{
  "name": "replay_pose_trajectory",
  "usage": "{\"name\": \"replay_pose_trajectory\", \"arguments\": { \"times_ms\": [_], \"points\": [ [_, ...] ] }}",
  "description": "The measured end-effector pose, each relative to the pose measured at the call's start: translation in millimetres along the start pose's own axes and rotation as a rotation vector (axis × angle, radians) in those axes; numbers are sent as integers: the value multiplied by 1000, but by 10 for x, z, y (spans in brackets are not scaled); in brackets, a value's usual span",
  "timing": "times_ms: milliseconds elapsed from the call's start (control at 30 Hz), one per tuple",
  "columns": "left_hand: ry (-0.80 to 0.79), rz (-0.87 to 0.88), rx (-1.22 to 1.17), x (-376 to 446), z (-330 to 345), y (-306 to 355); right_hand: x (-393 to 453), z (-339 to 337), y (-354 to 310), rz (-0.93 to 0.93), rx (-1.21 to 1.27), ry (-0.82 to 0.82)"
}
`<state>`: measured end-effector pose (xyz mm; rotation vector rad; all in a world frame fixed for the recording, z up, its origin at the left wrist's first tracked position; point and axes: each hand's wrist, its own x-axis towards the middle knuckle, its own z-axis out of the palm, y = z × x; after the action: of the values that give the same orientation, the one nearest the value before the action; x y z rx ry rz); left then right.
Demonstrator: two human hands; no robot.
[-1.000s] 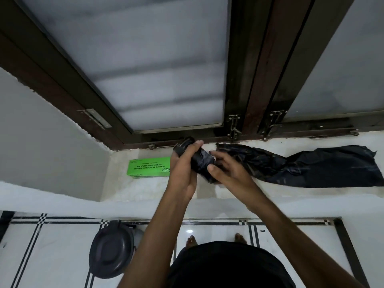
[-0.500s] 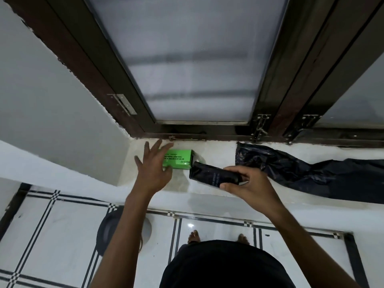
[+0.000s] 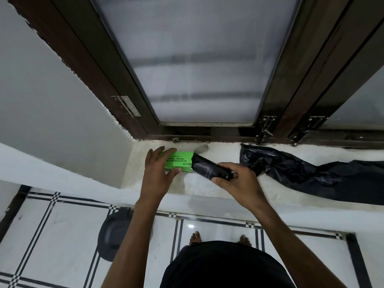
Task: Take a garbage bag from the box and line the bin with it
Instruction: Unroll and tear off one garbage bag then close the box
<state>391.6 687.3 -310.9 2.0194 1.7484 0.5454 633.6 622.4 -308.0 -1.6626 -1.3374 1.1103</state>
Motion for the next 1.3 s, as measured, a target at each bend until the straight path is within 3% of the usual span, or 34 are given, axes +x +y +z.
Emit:
{"name": "replay_pose_trajectory", "arguments": {
  "times_ms": [333,933,1100,1300],
  "points": [
    [69,45,68,7,-15,-81,303,-101,-11,-69,-143,-90],
    [91,-31,33,-152,34,7,562,-442,89,-209,-77,-289],
    [31,56,29,-147,49,104,546,-345,93,-200,-70,-244],
    [34,78,58,-165,161,304,349,323,16,-112,-18,56]
  ]
}}
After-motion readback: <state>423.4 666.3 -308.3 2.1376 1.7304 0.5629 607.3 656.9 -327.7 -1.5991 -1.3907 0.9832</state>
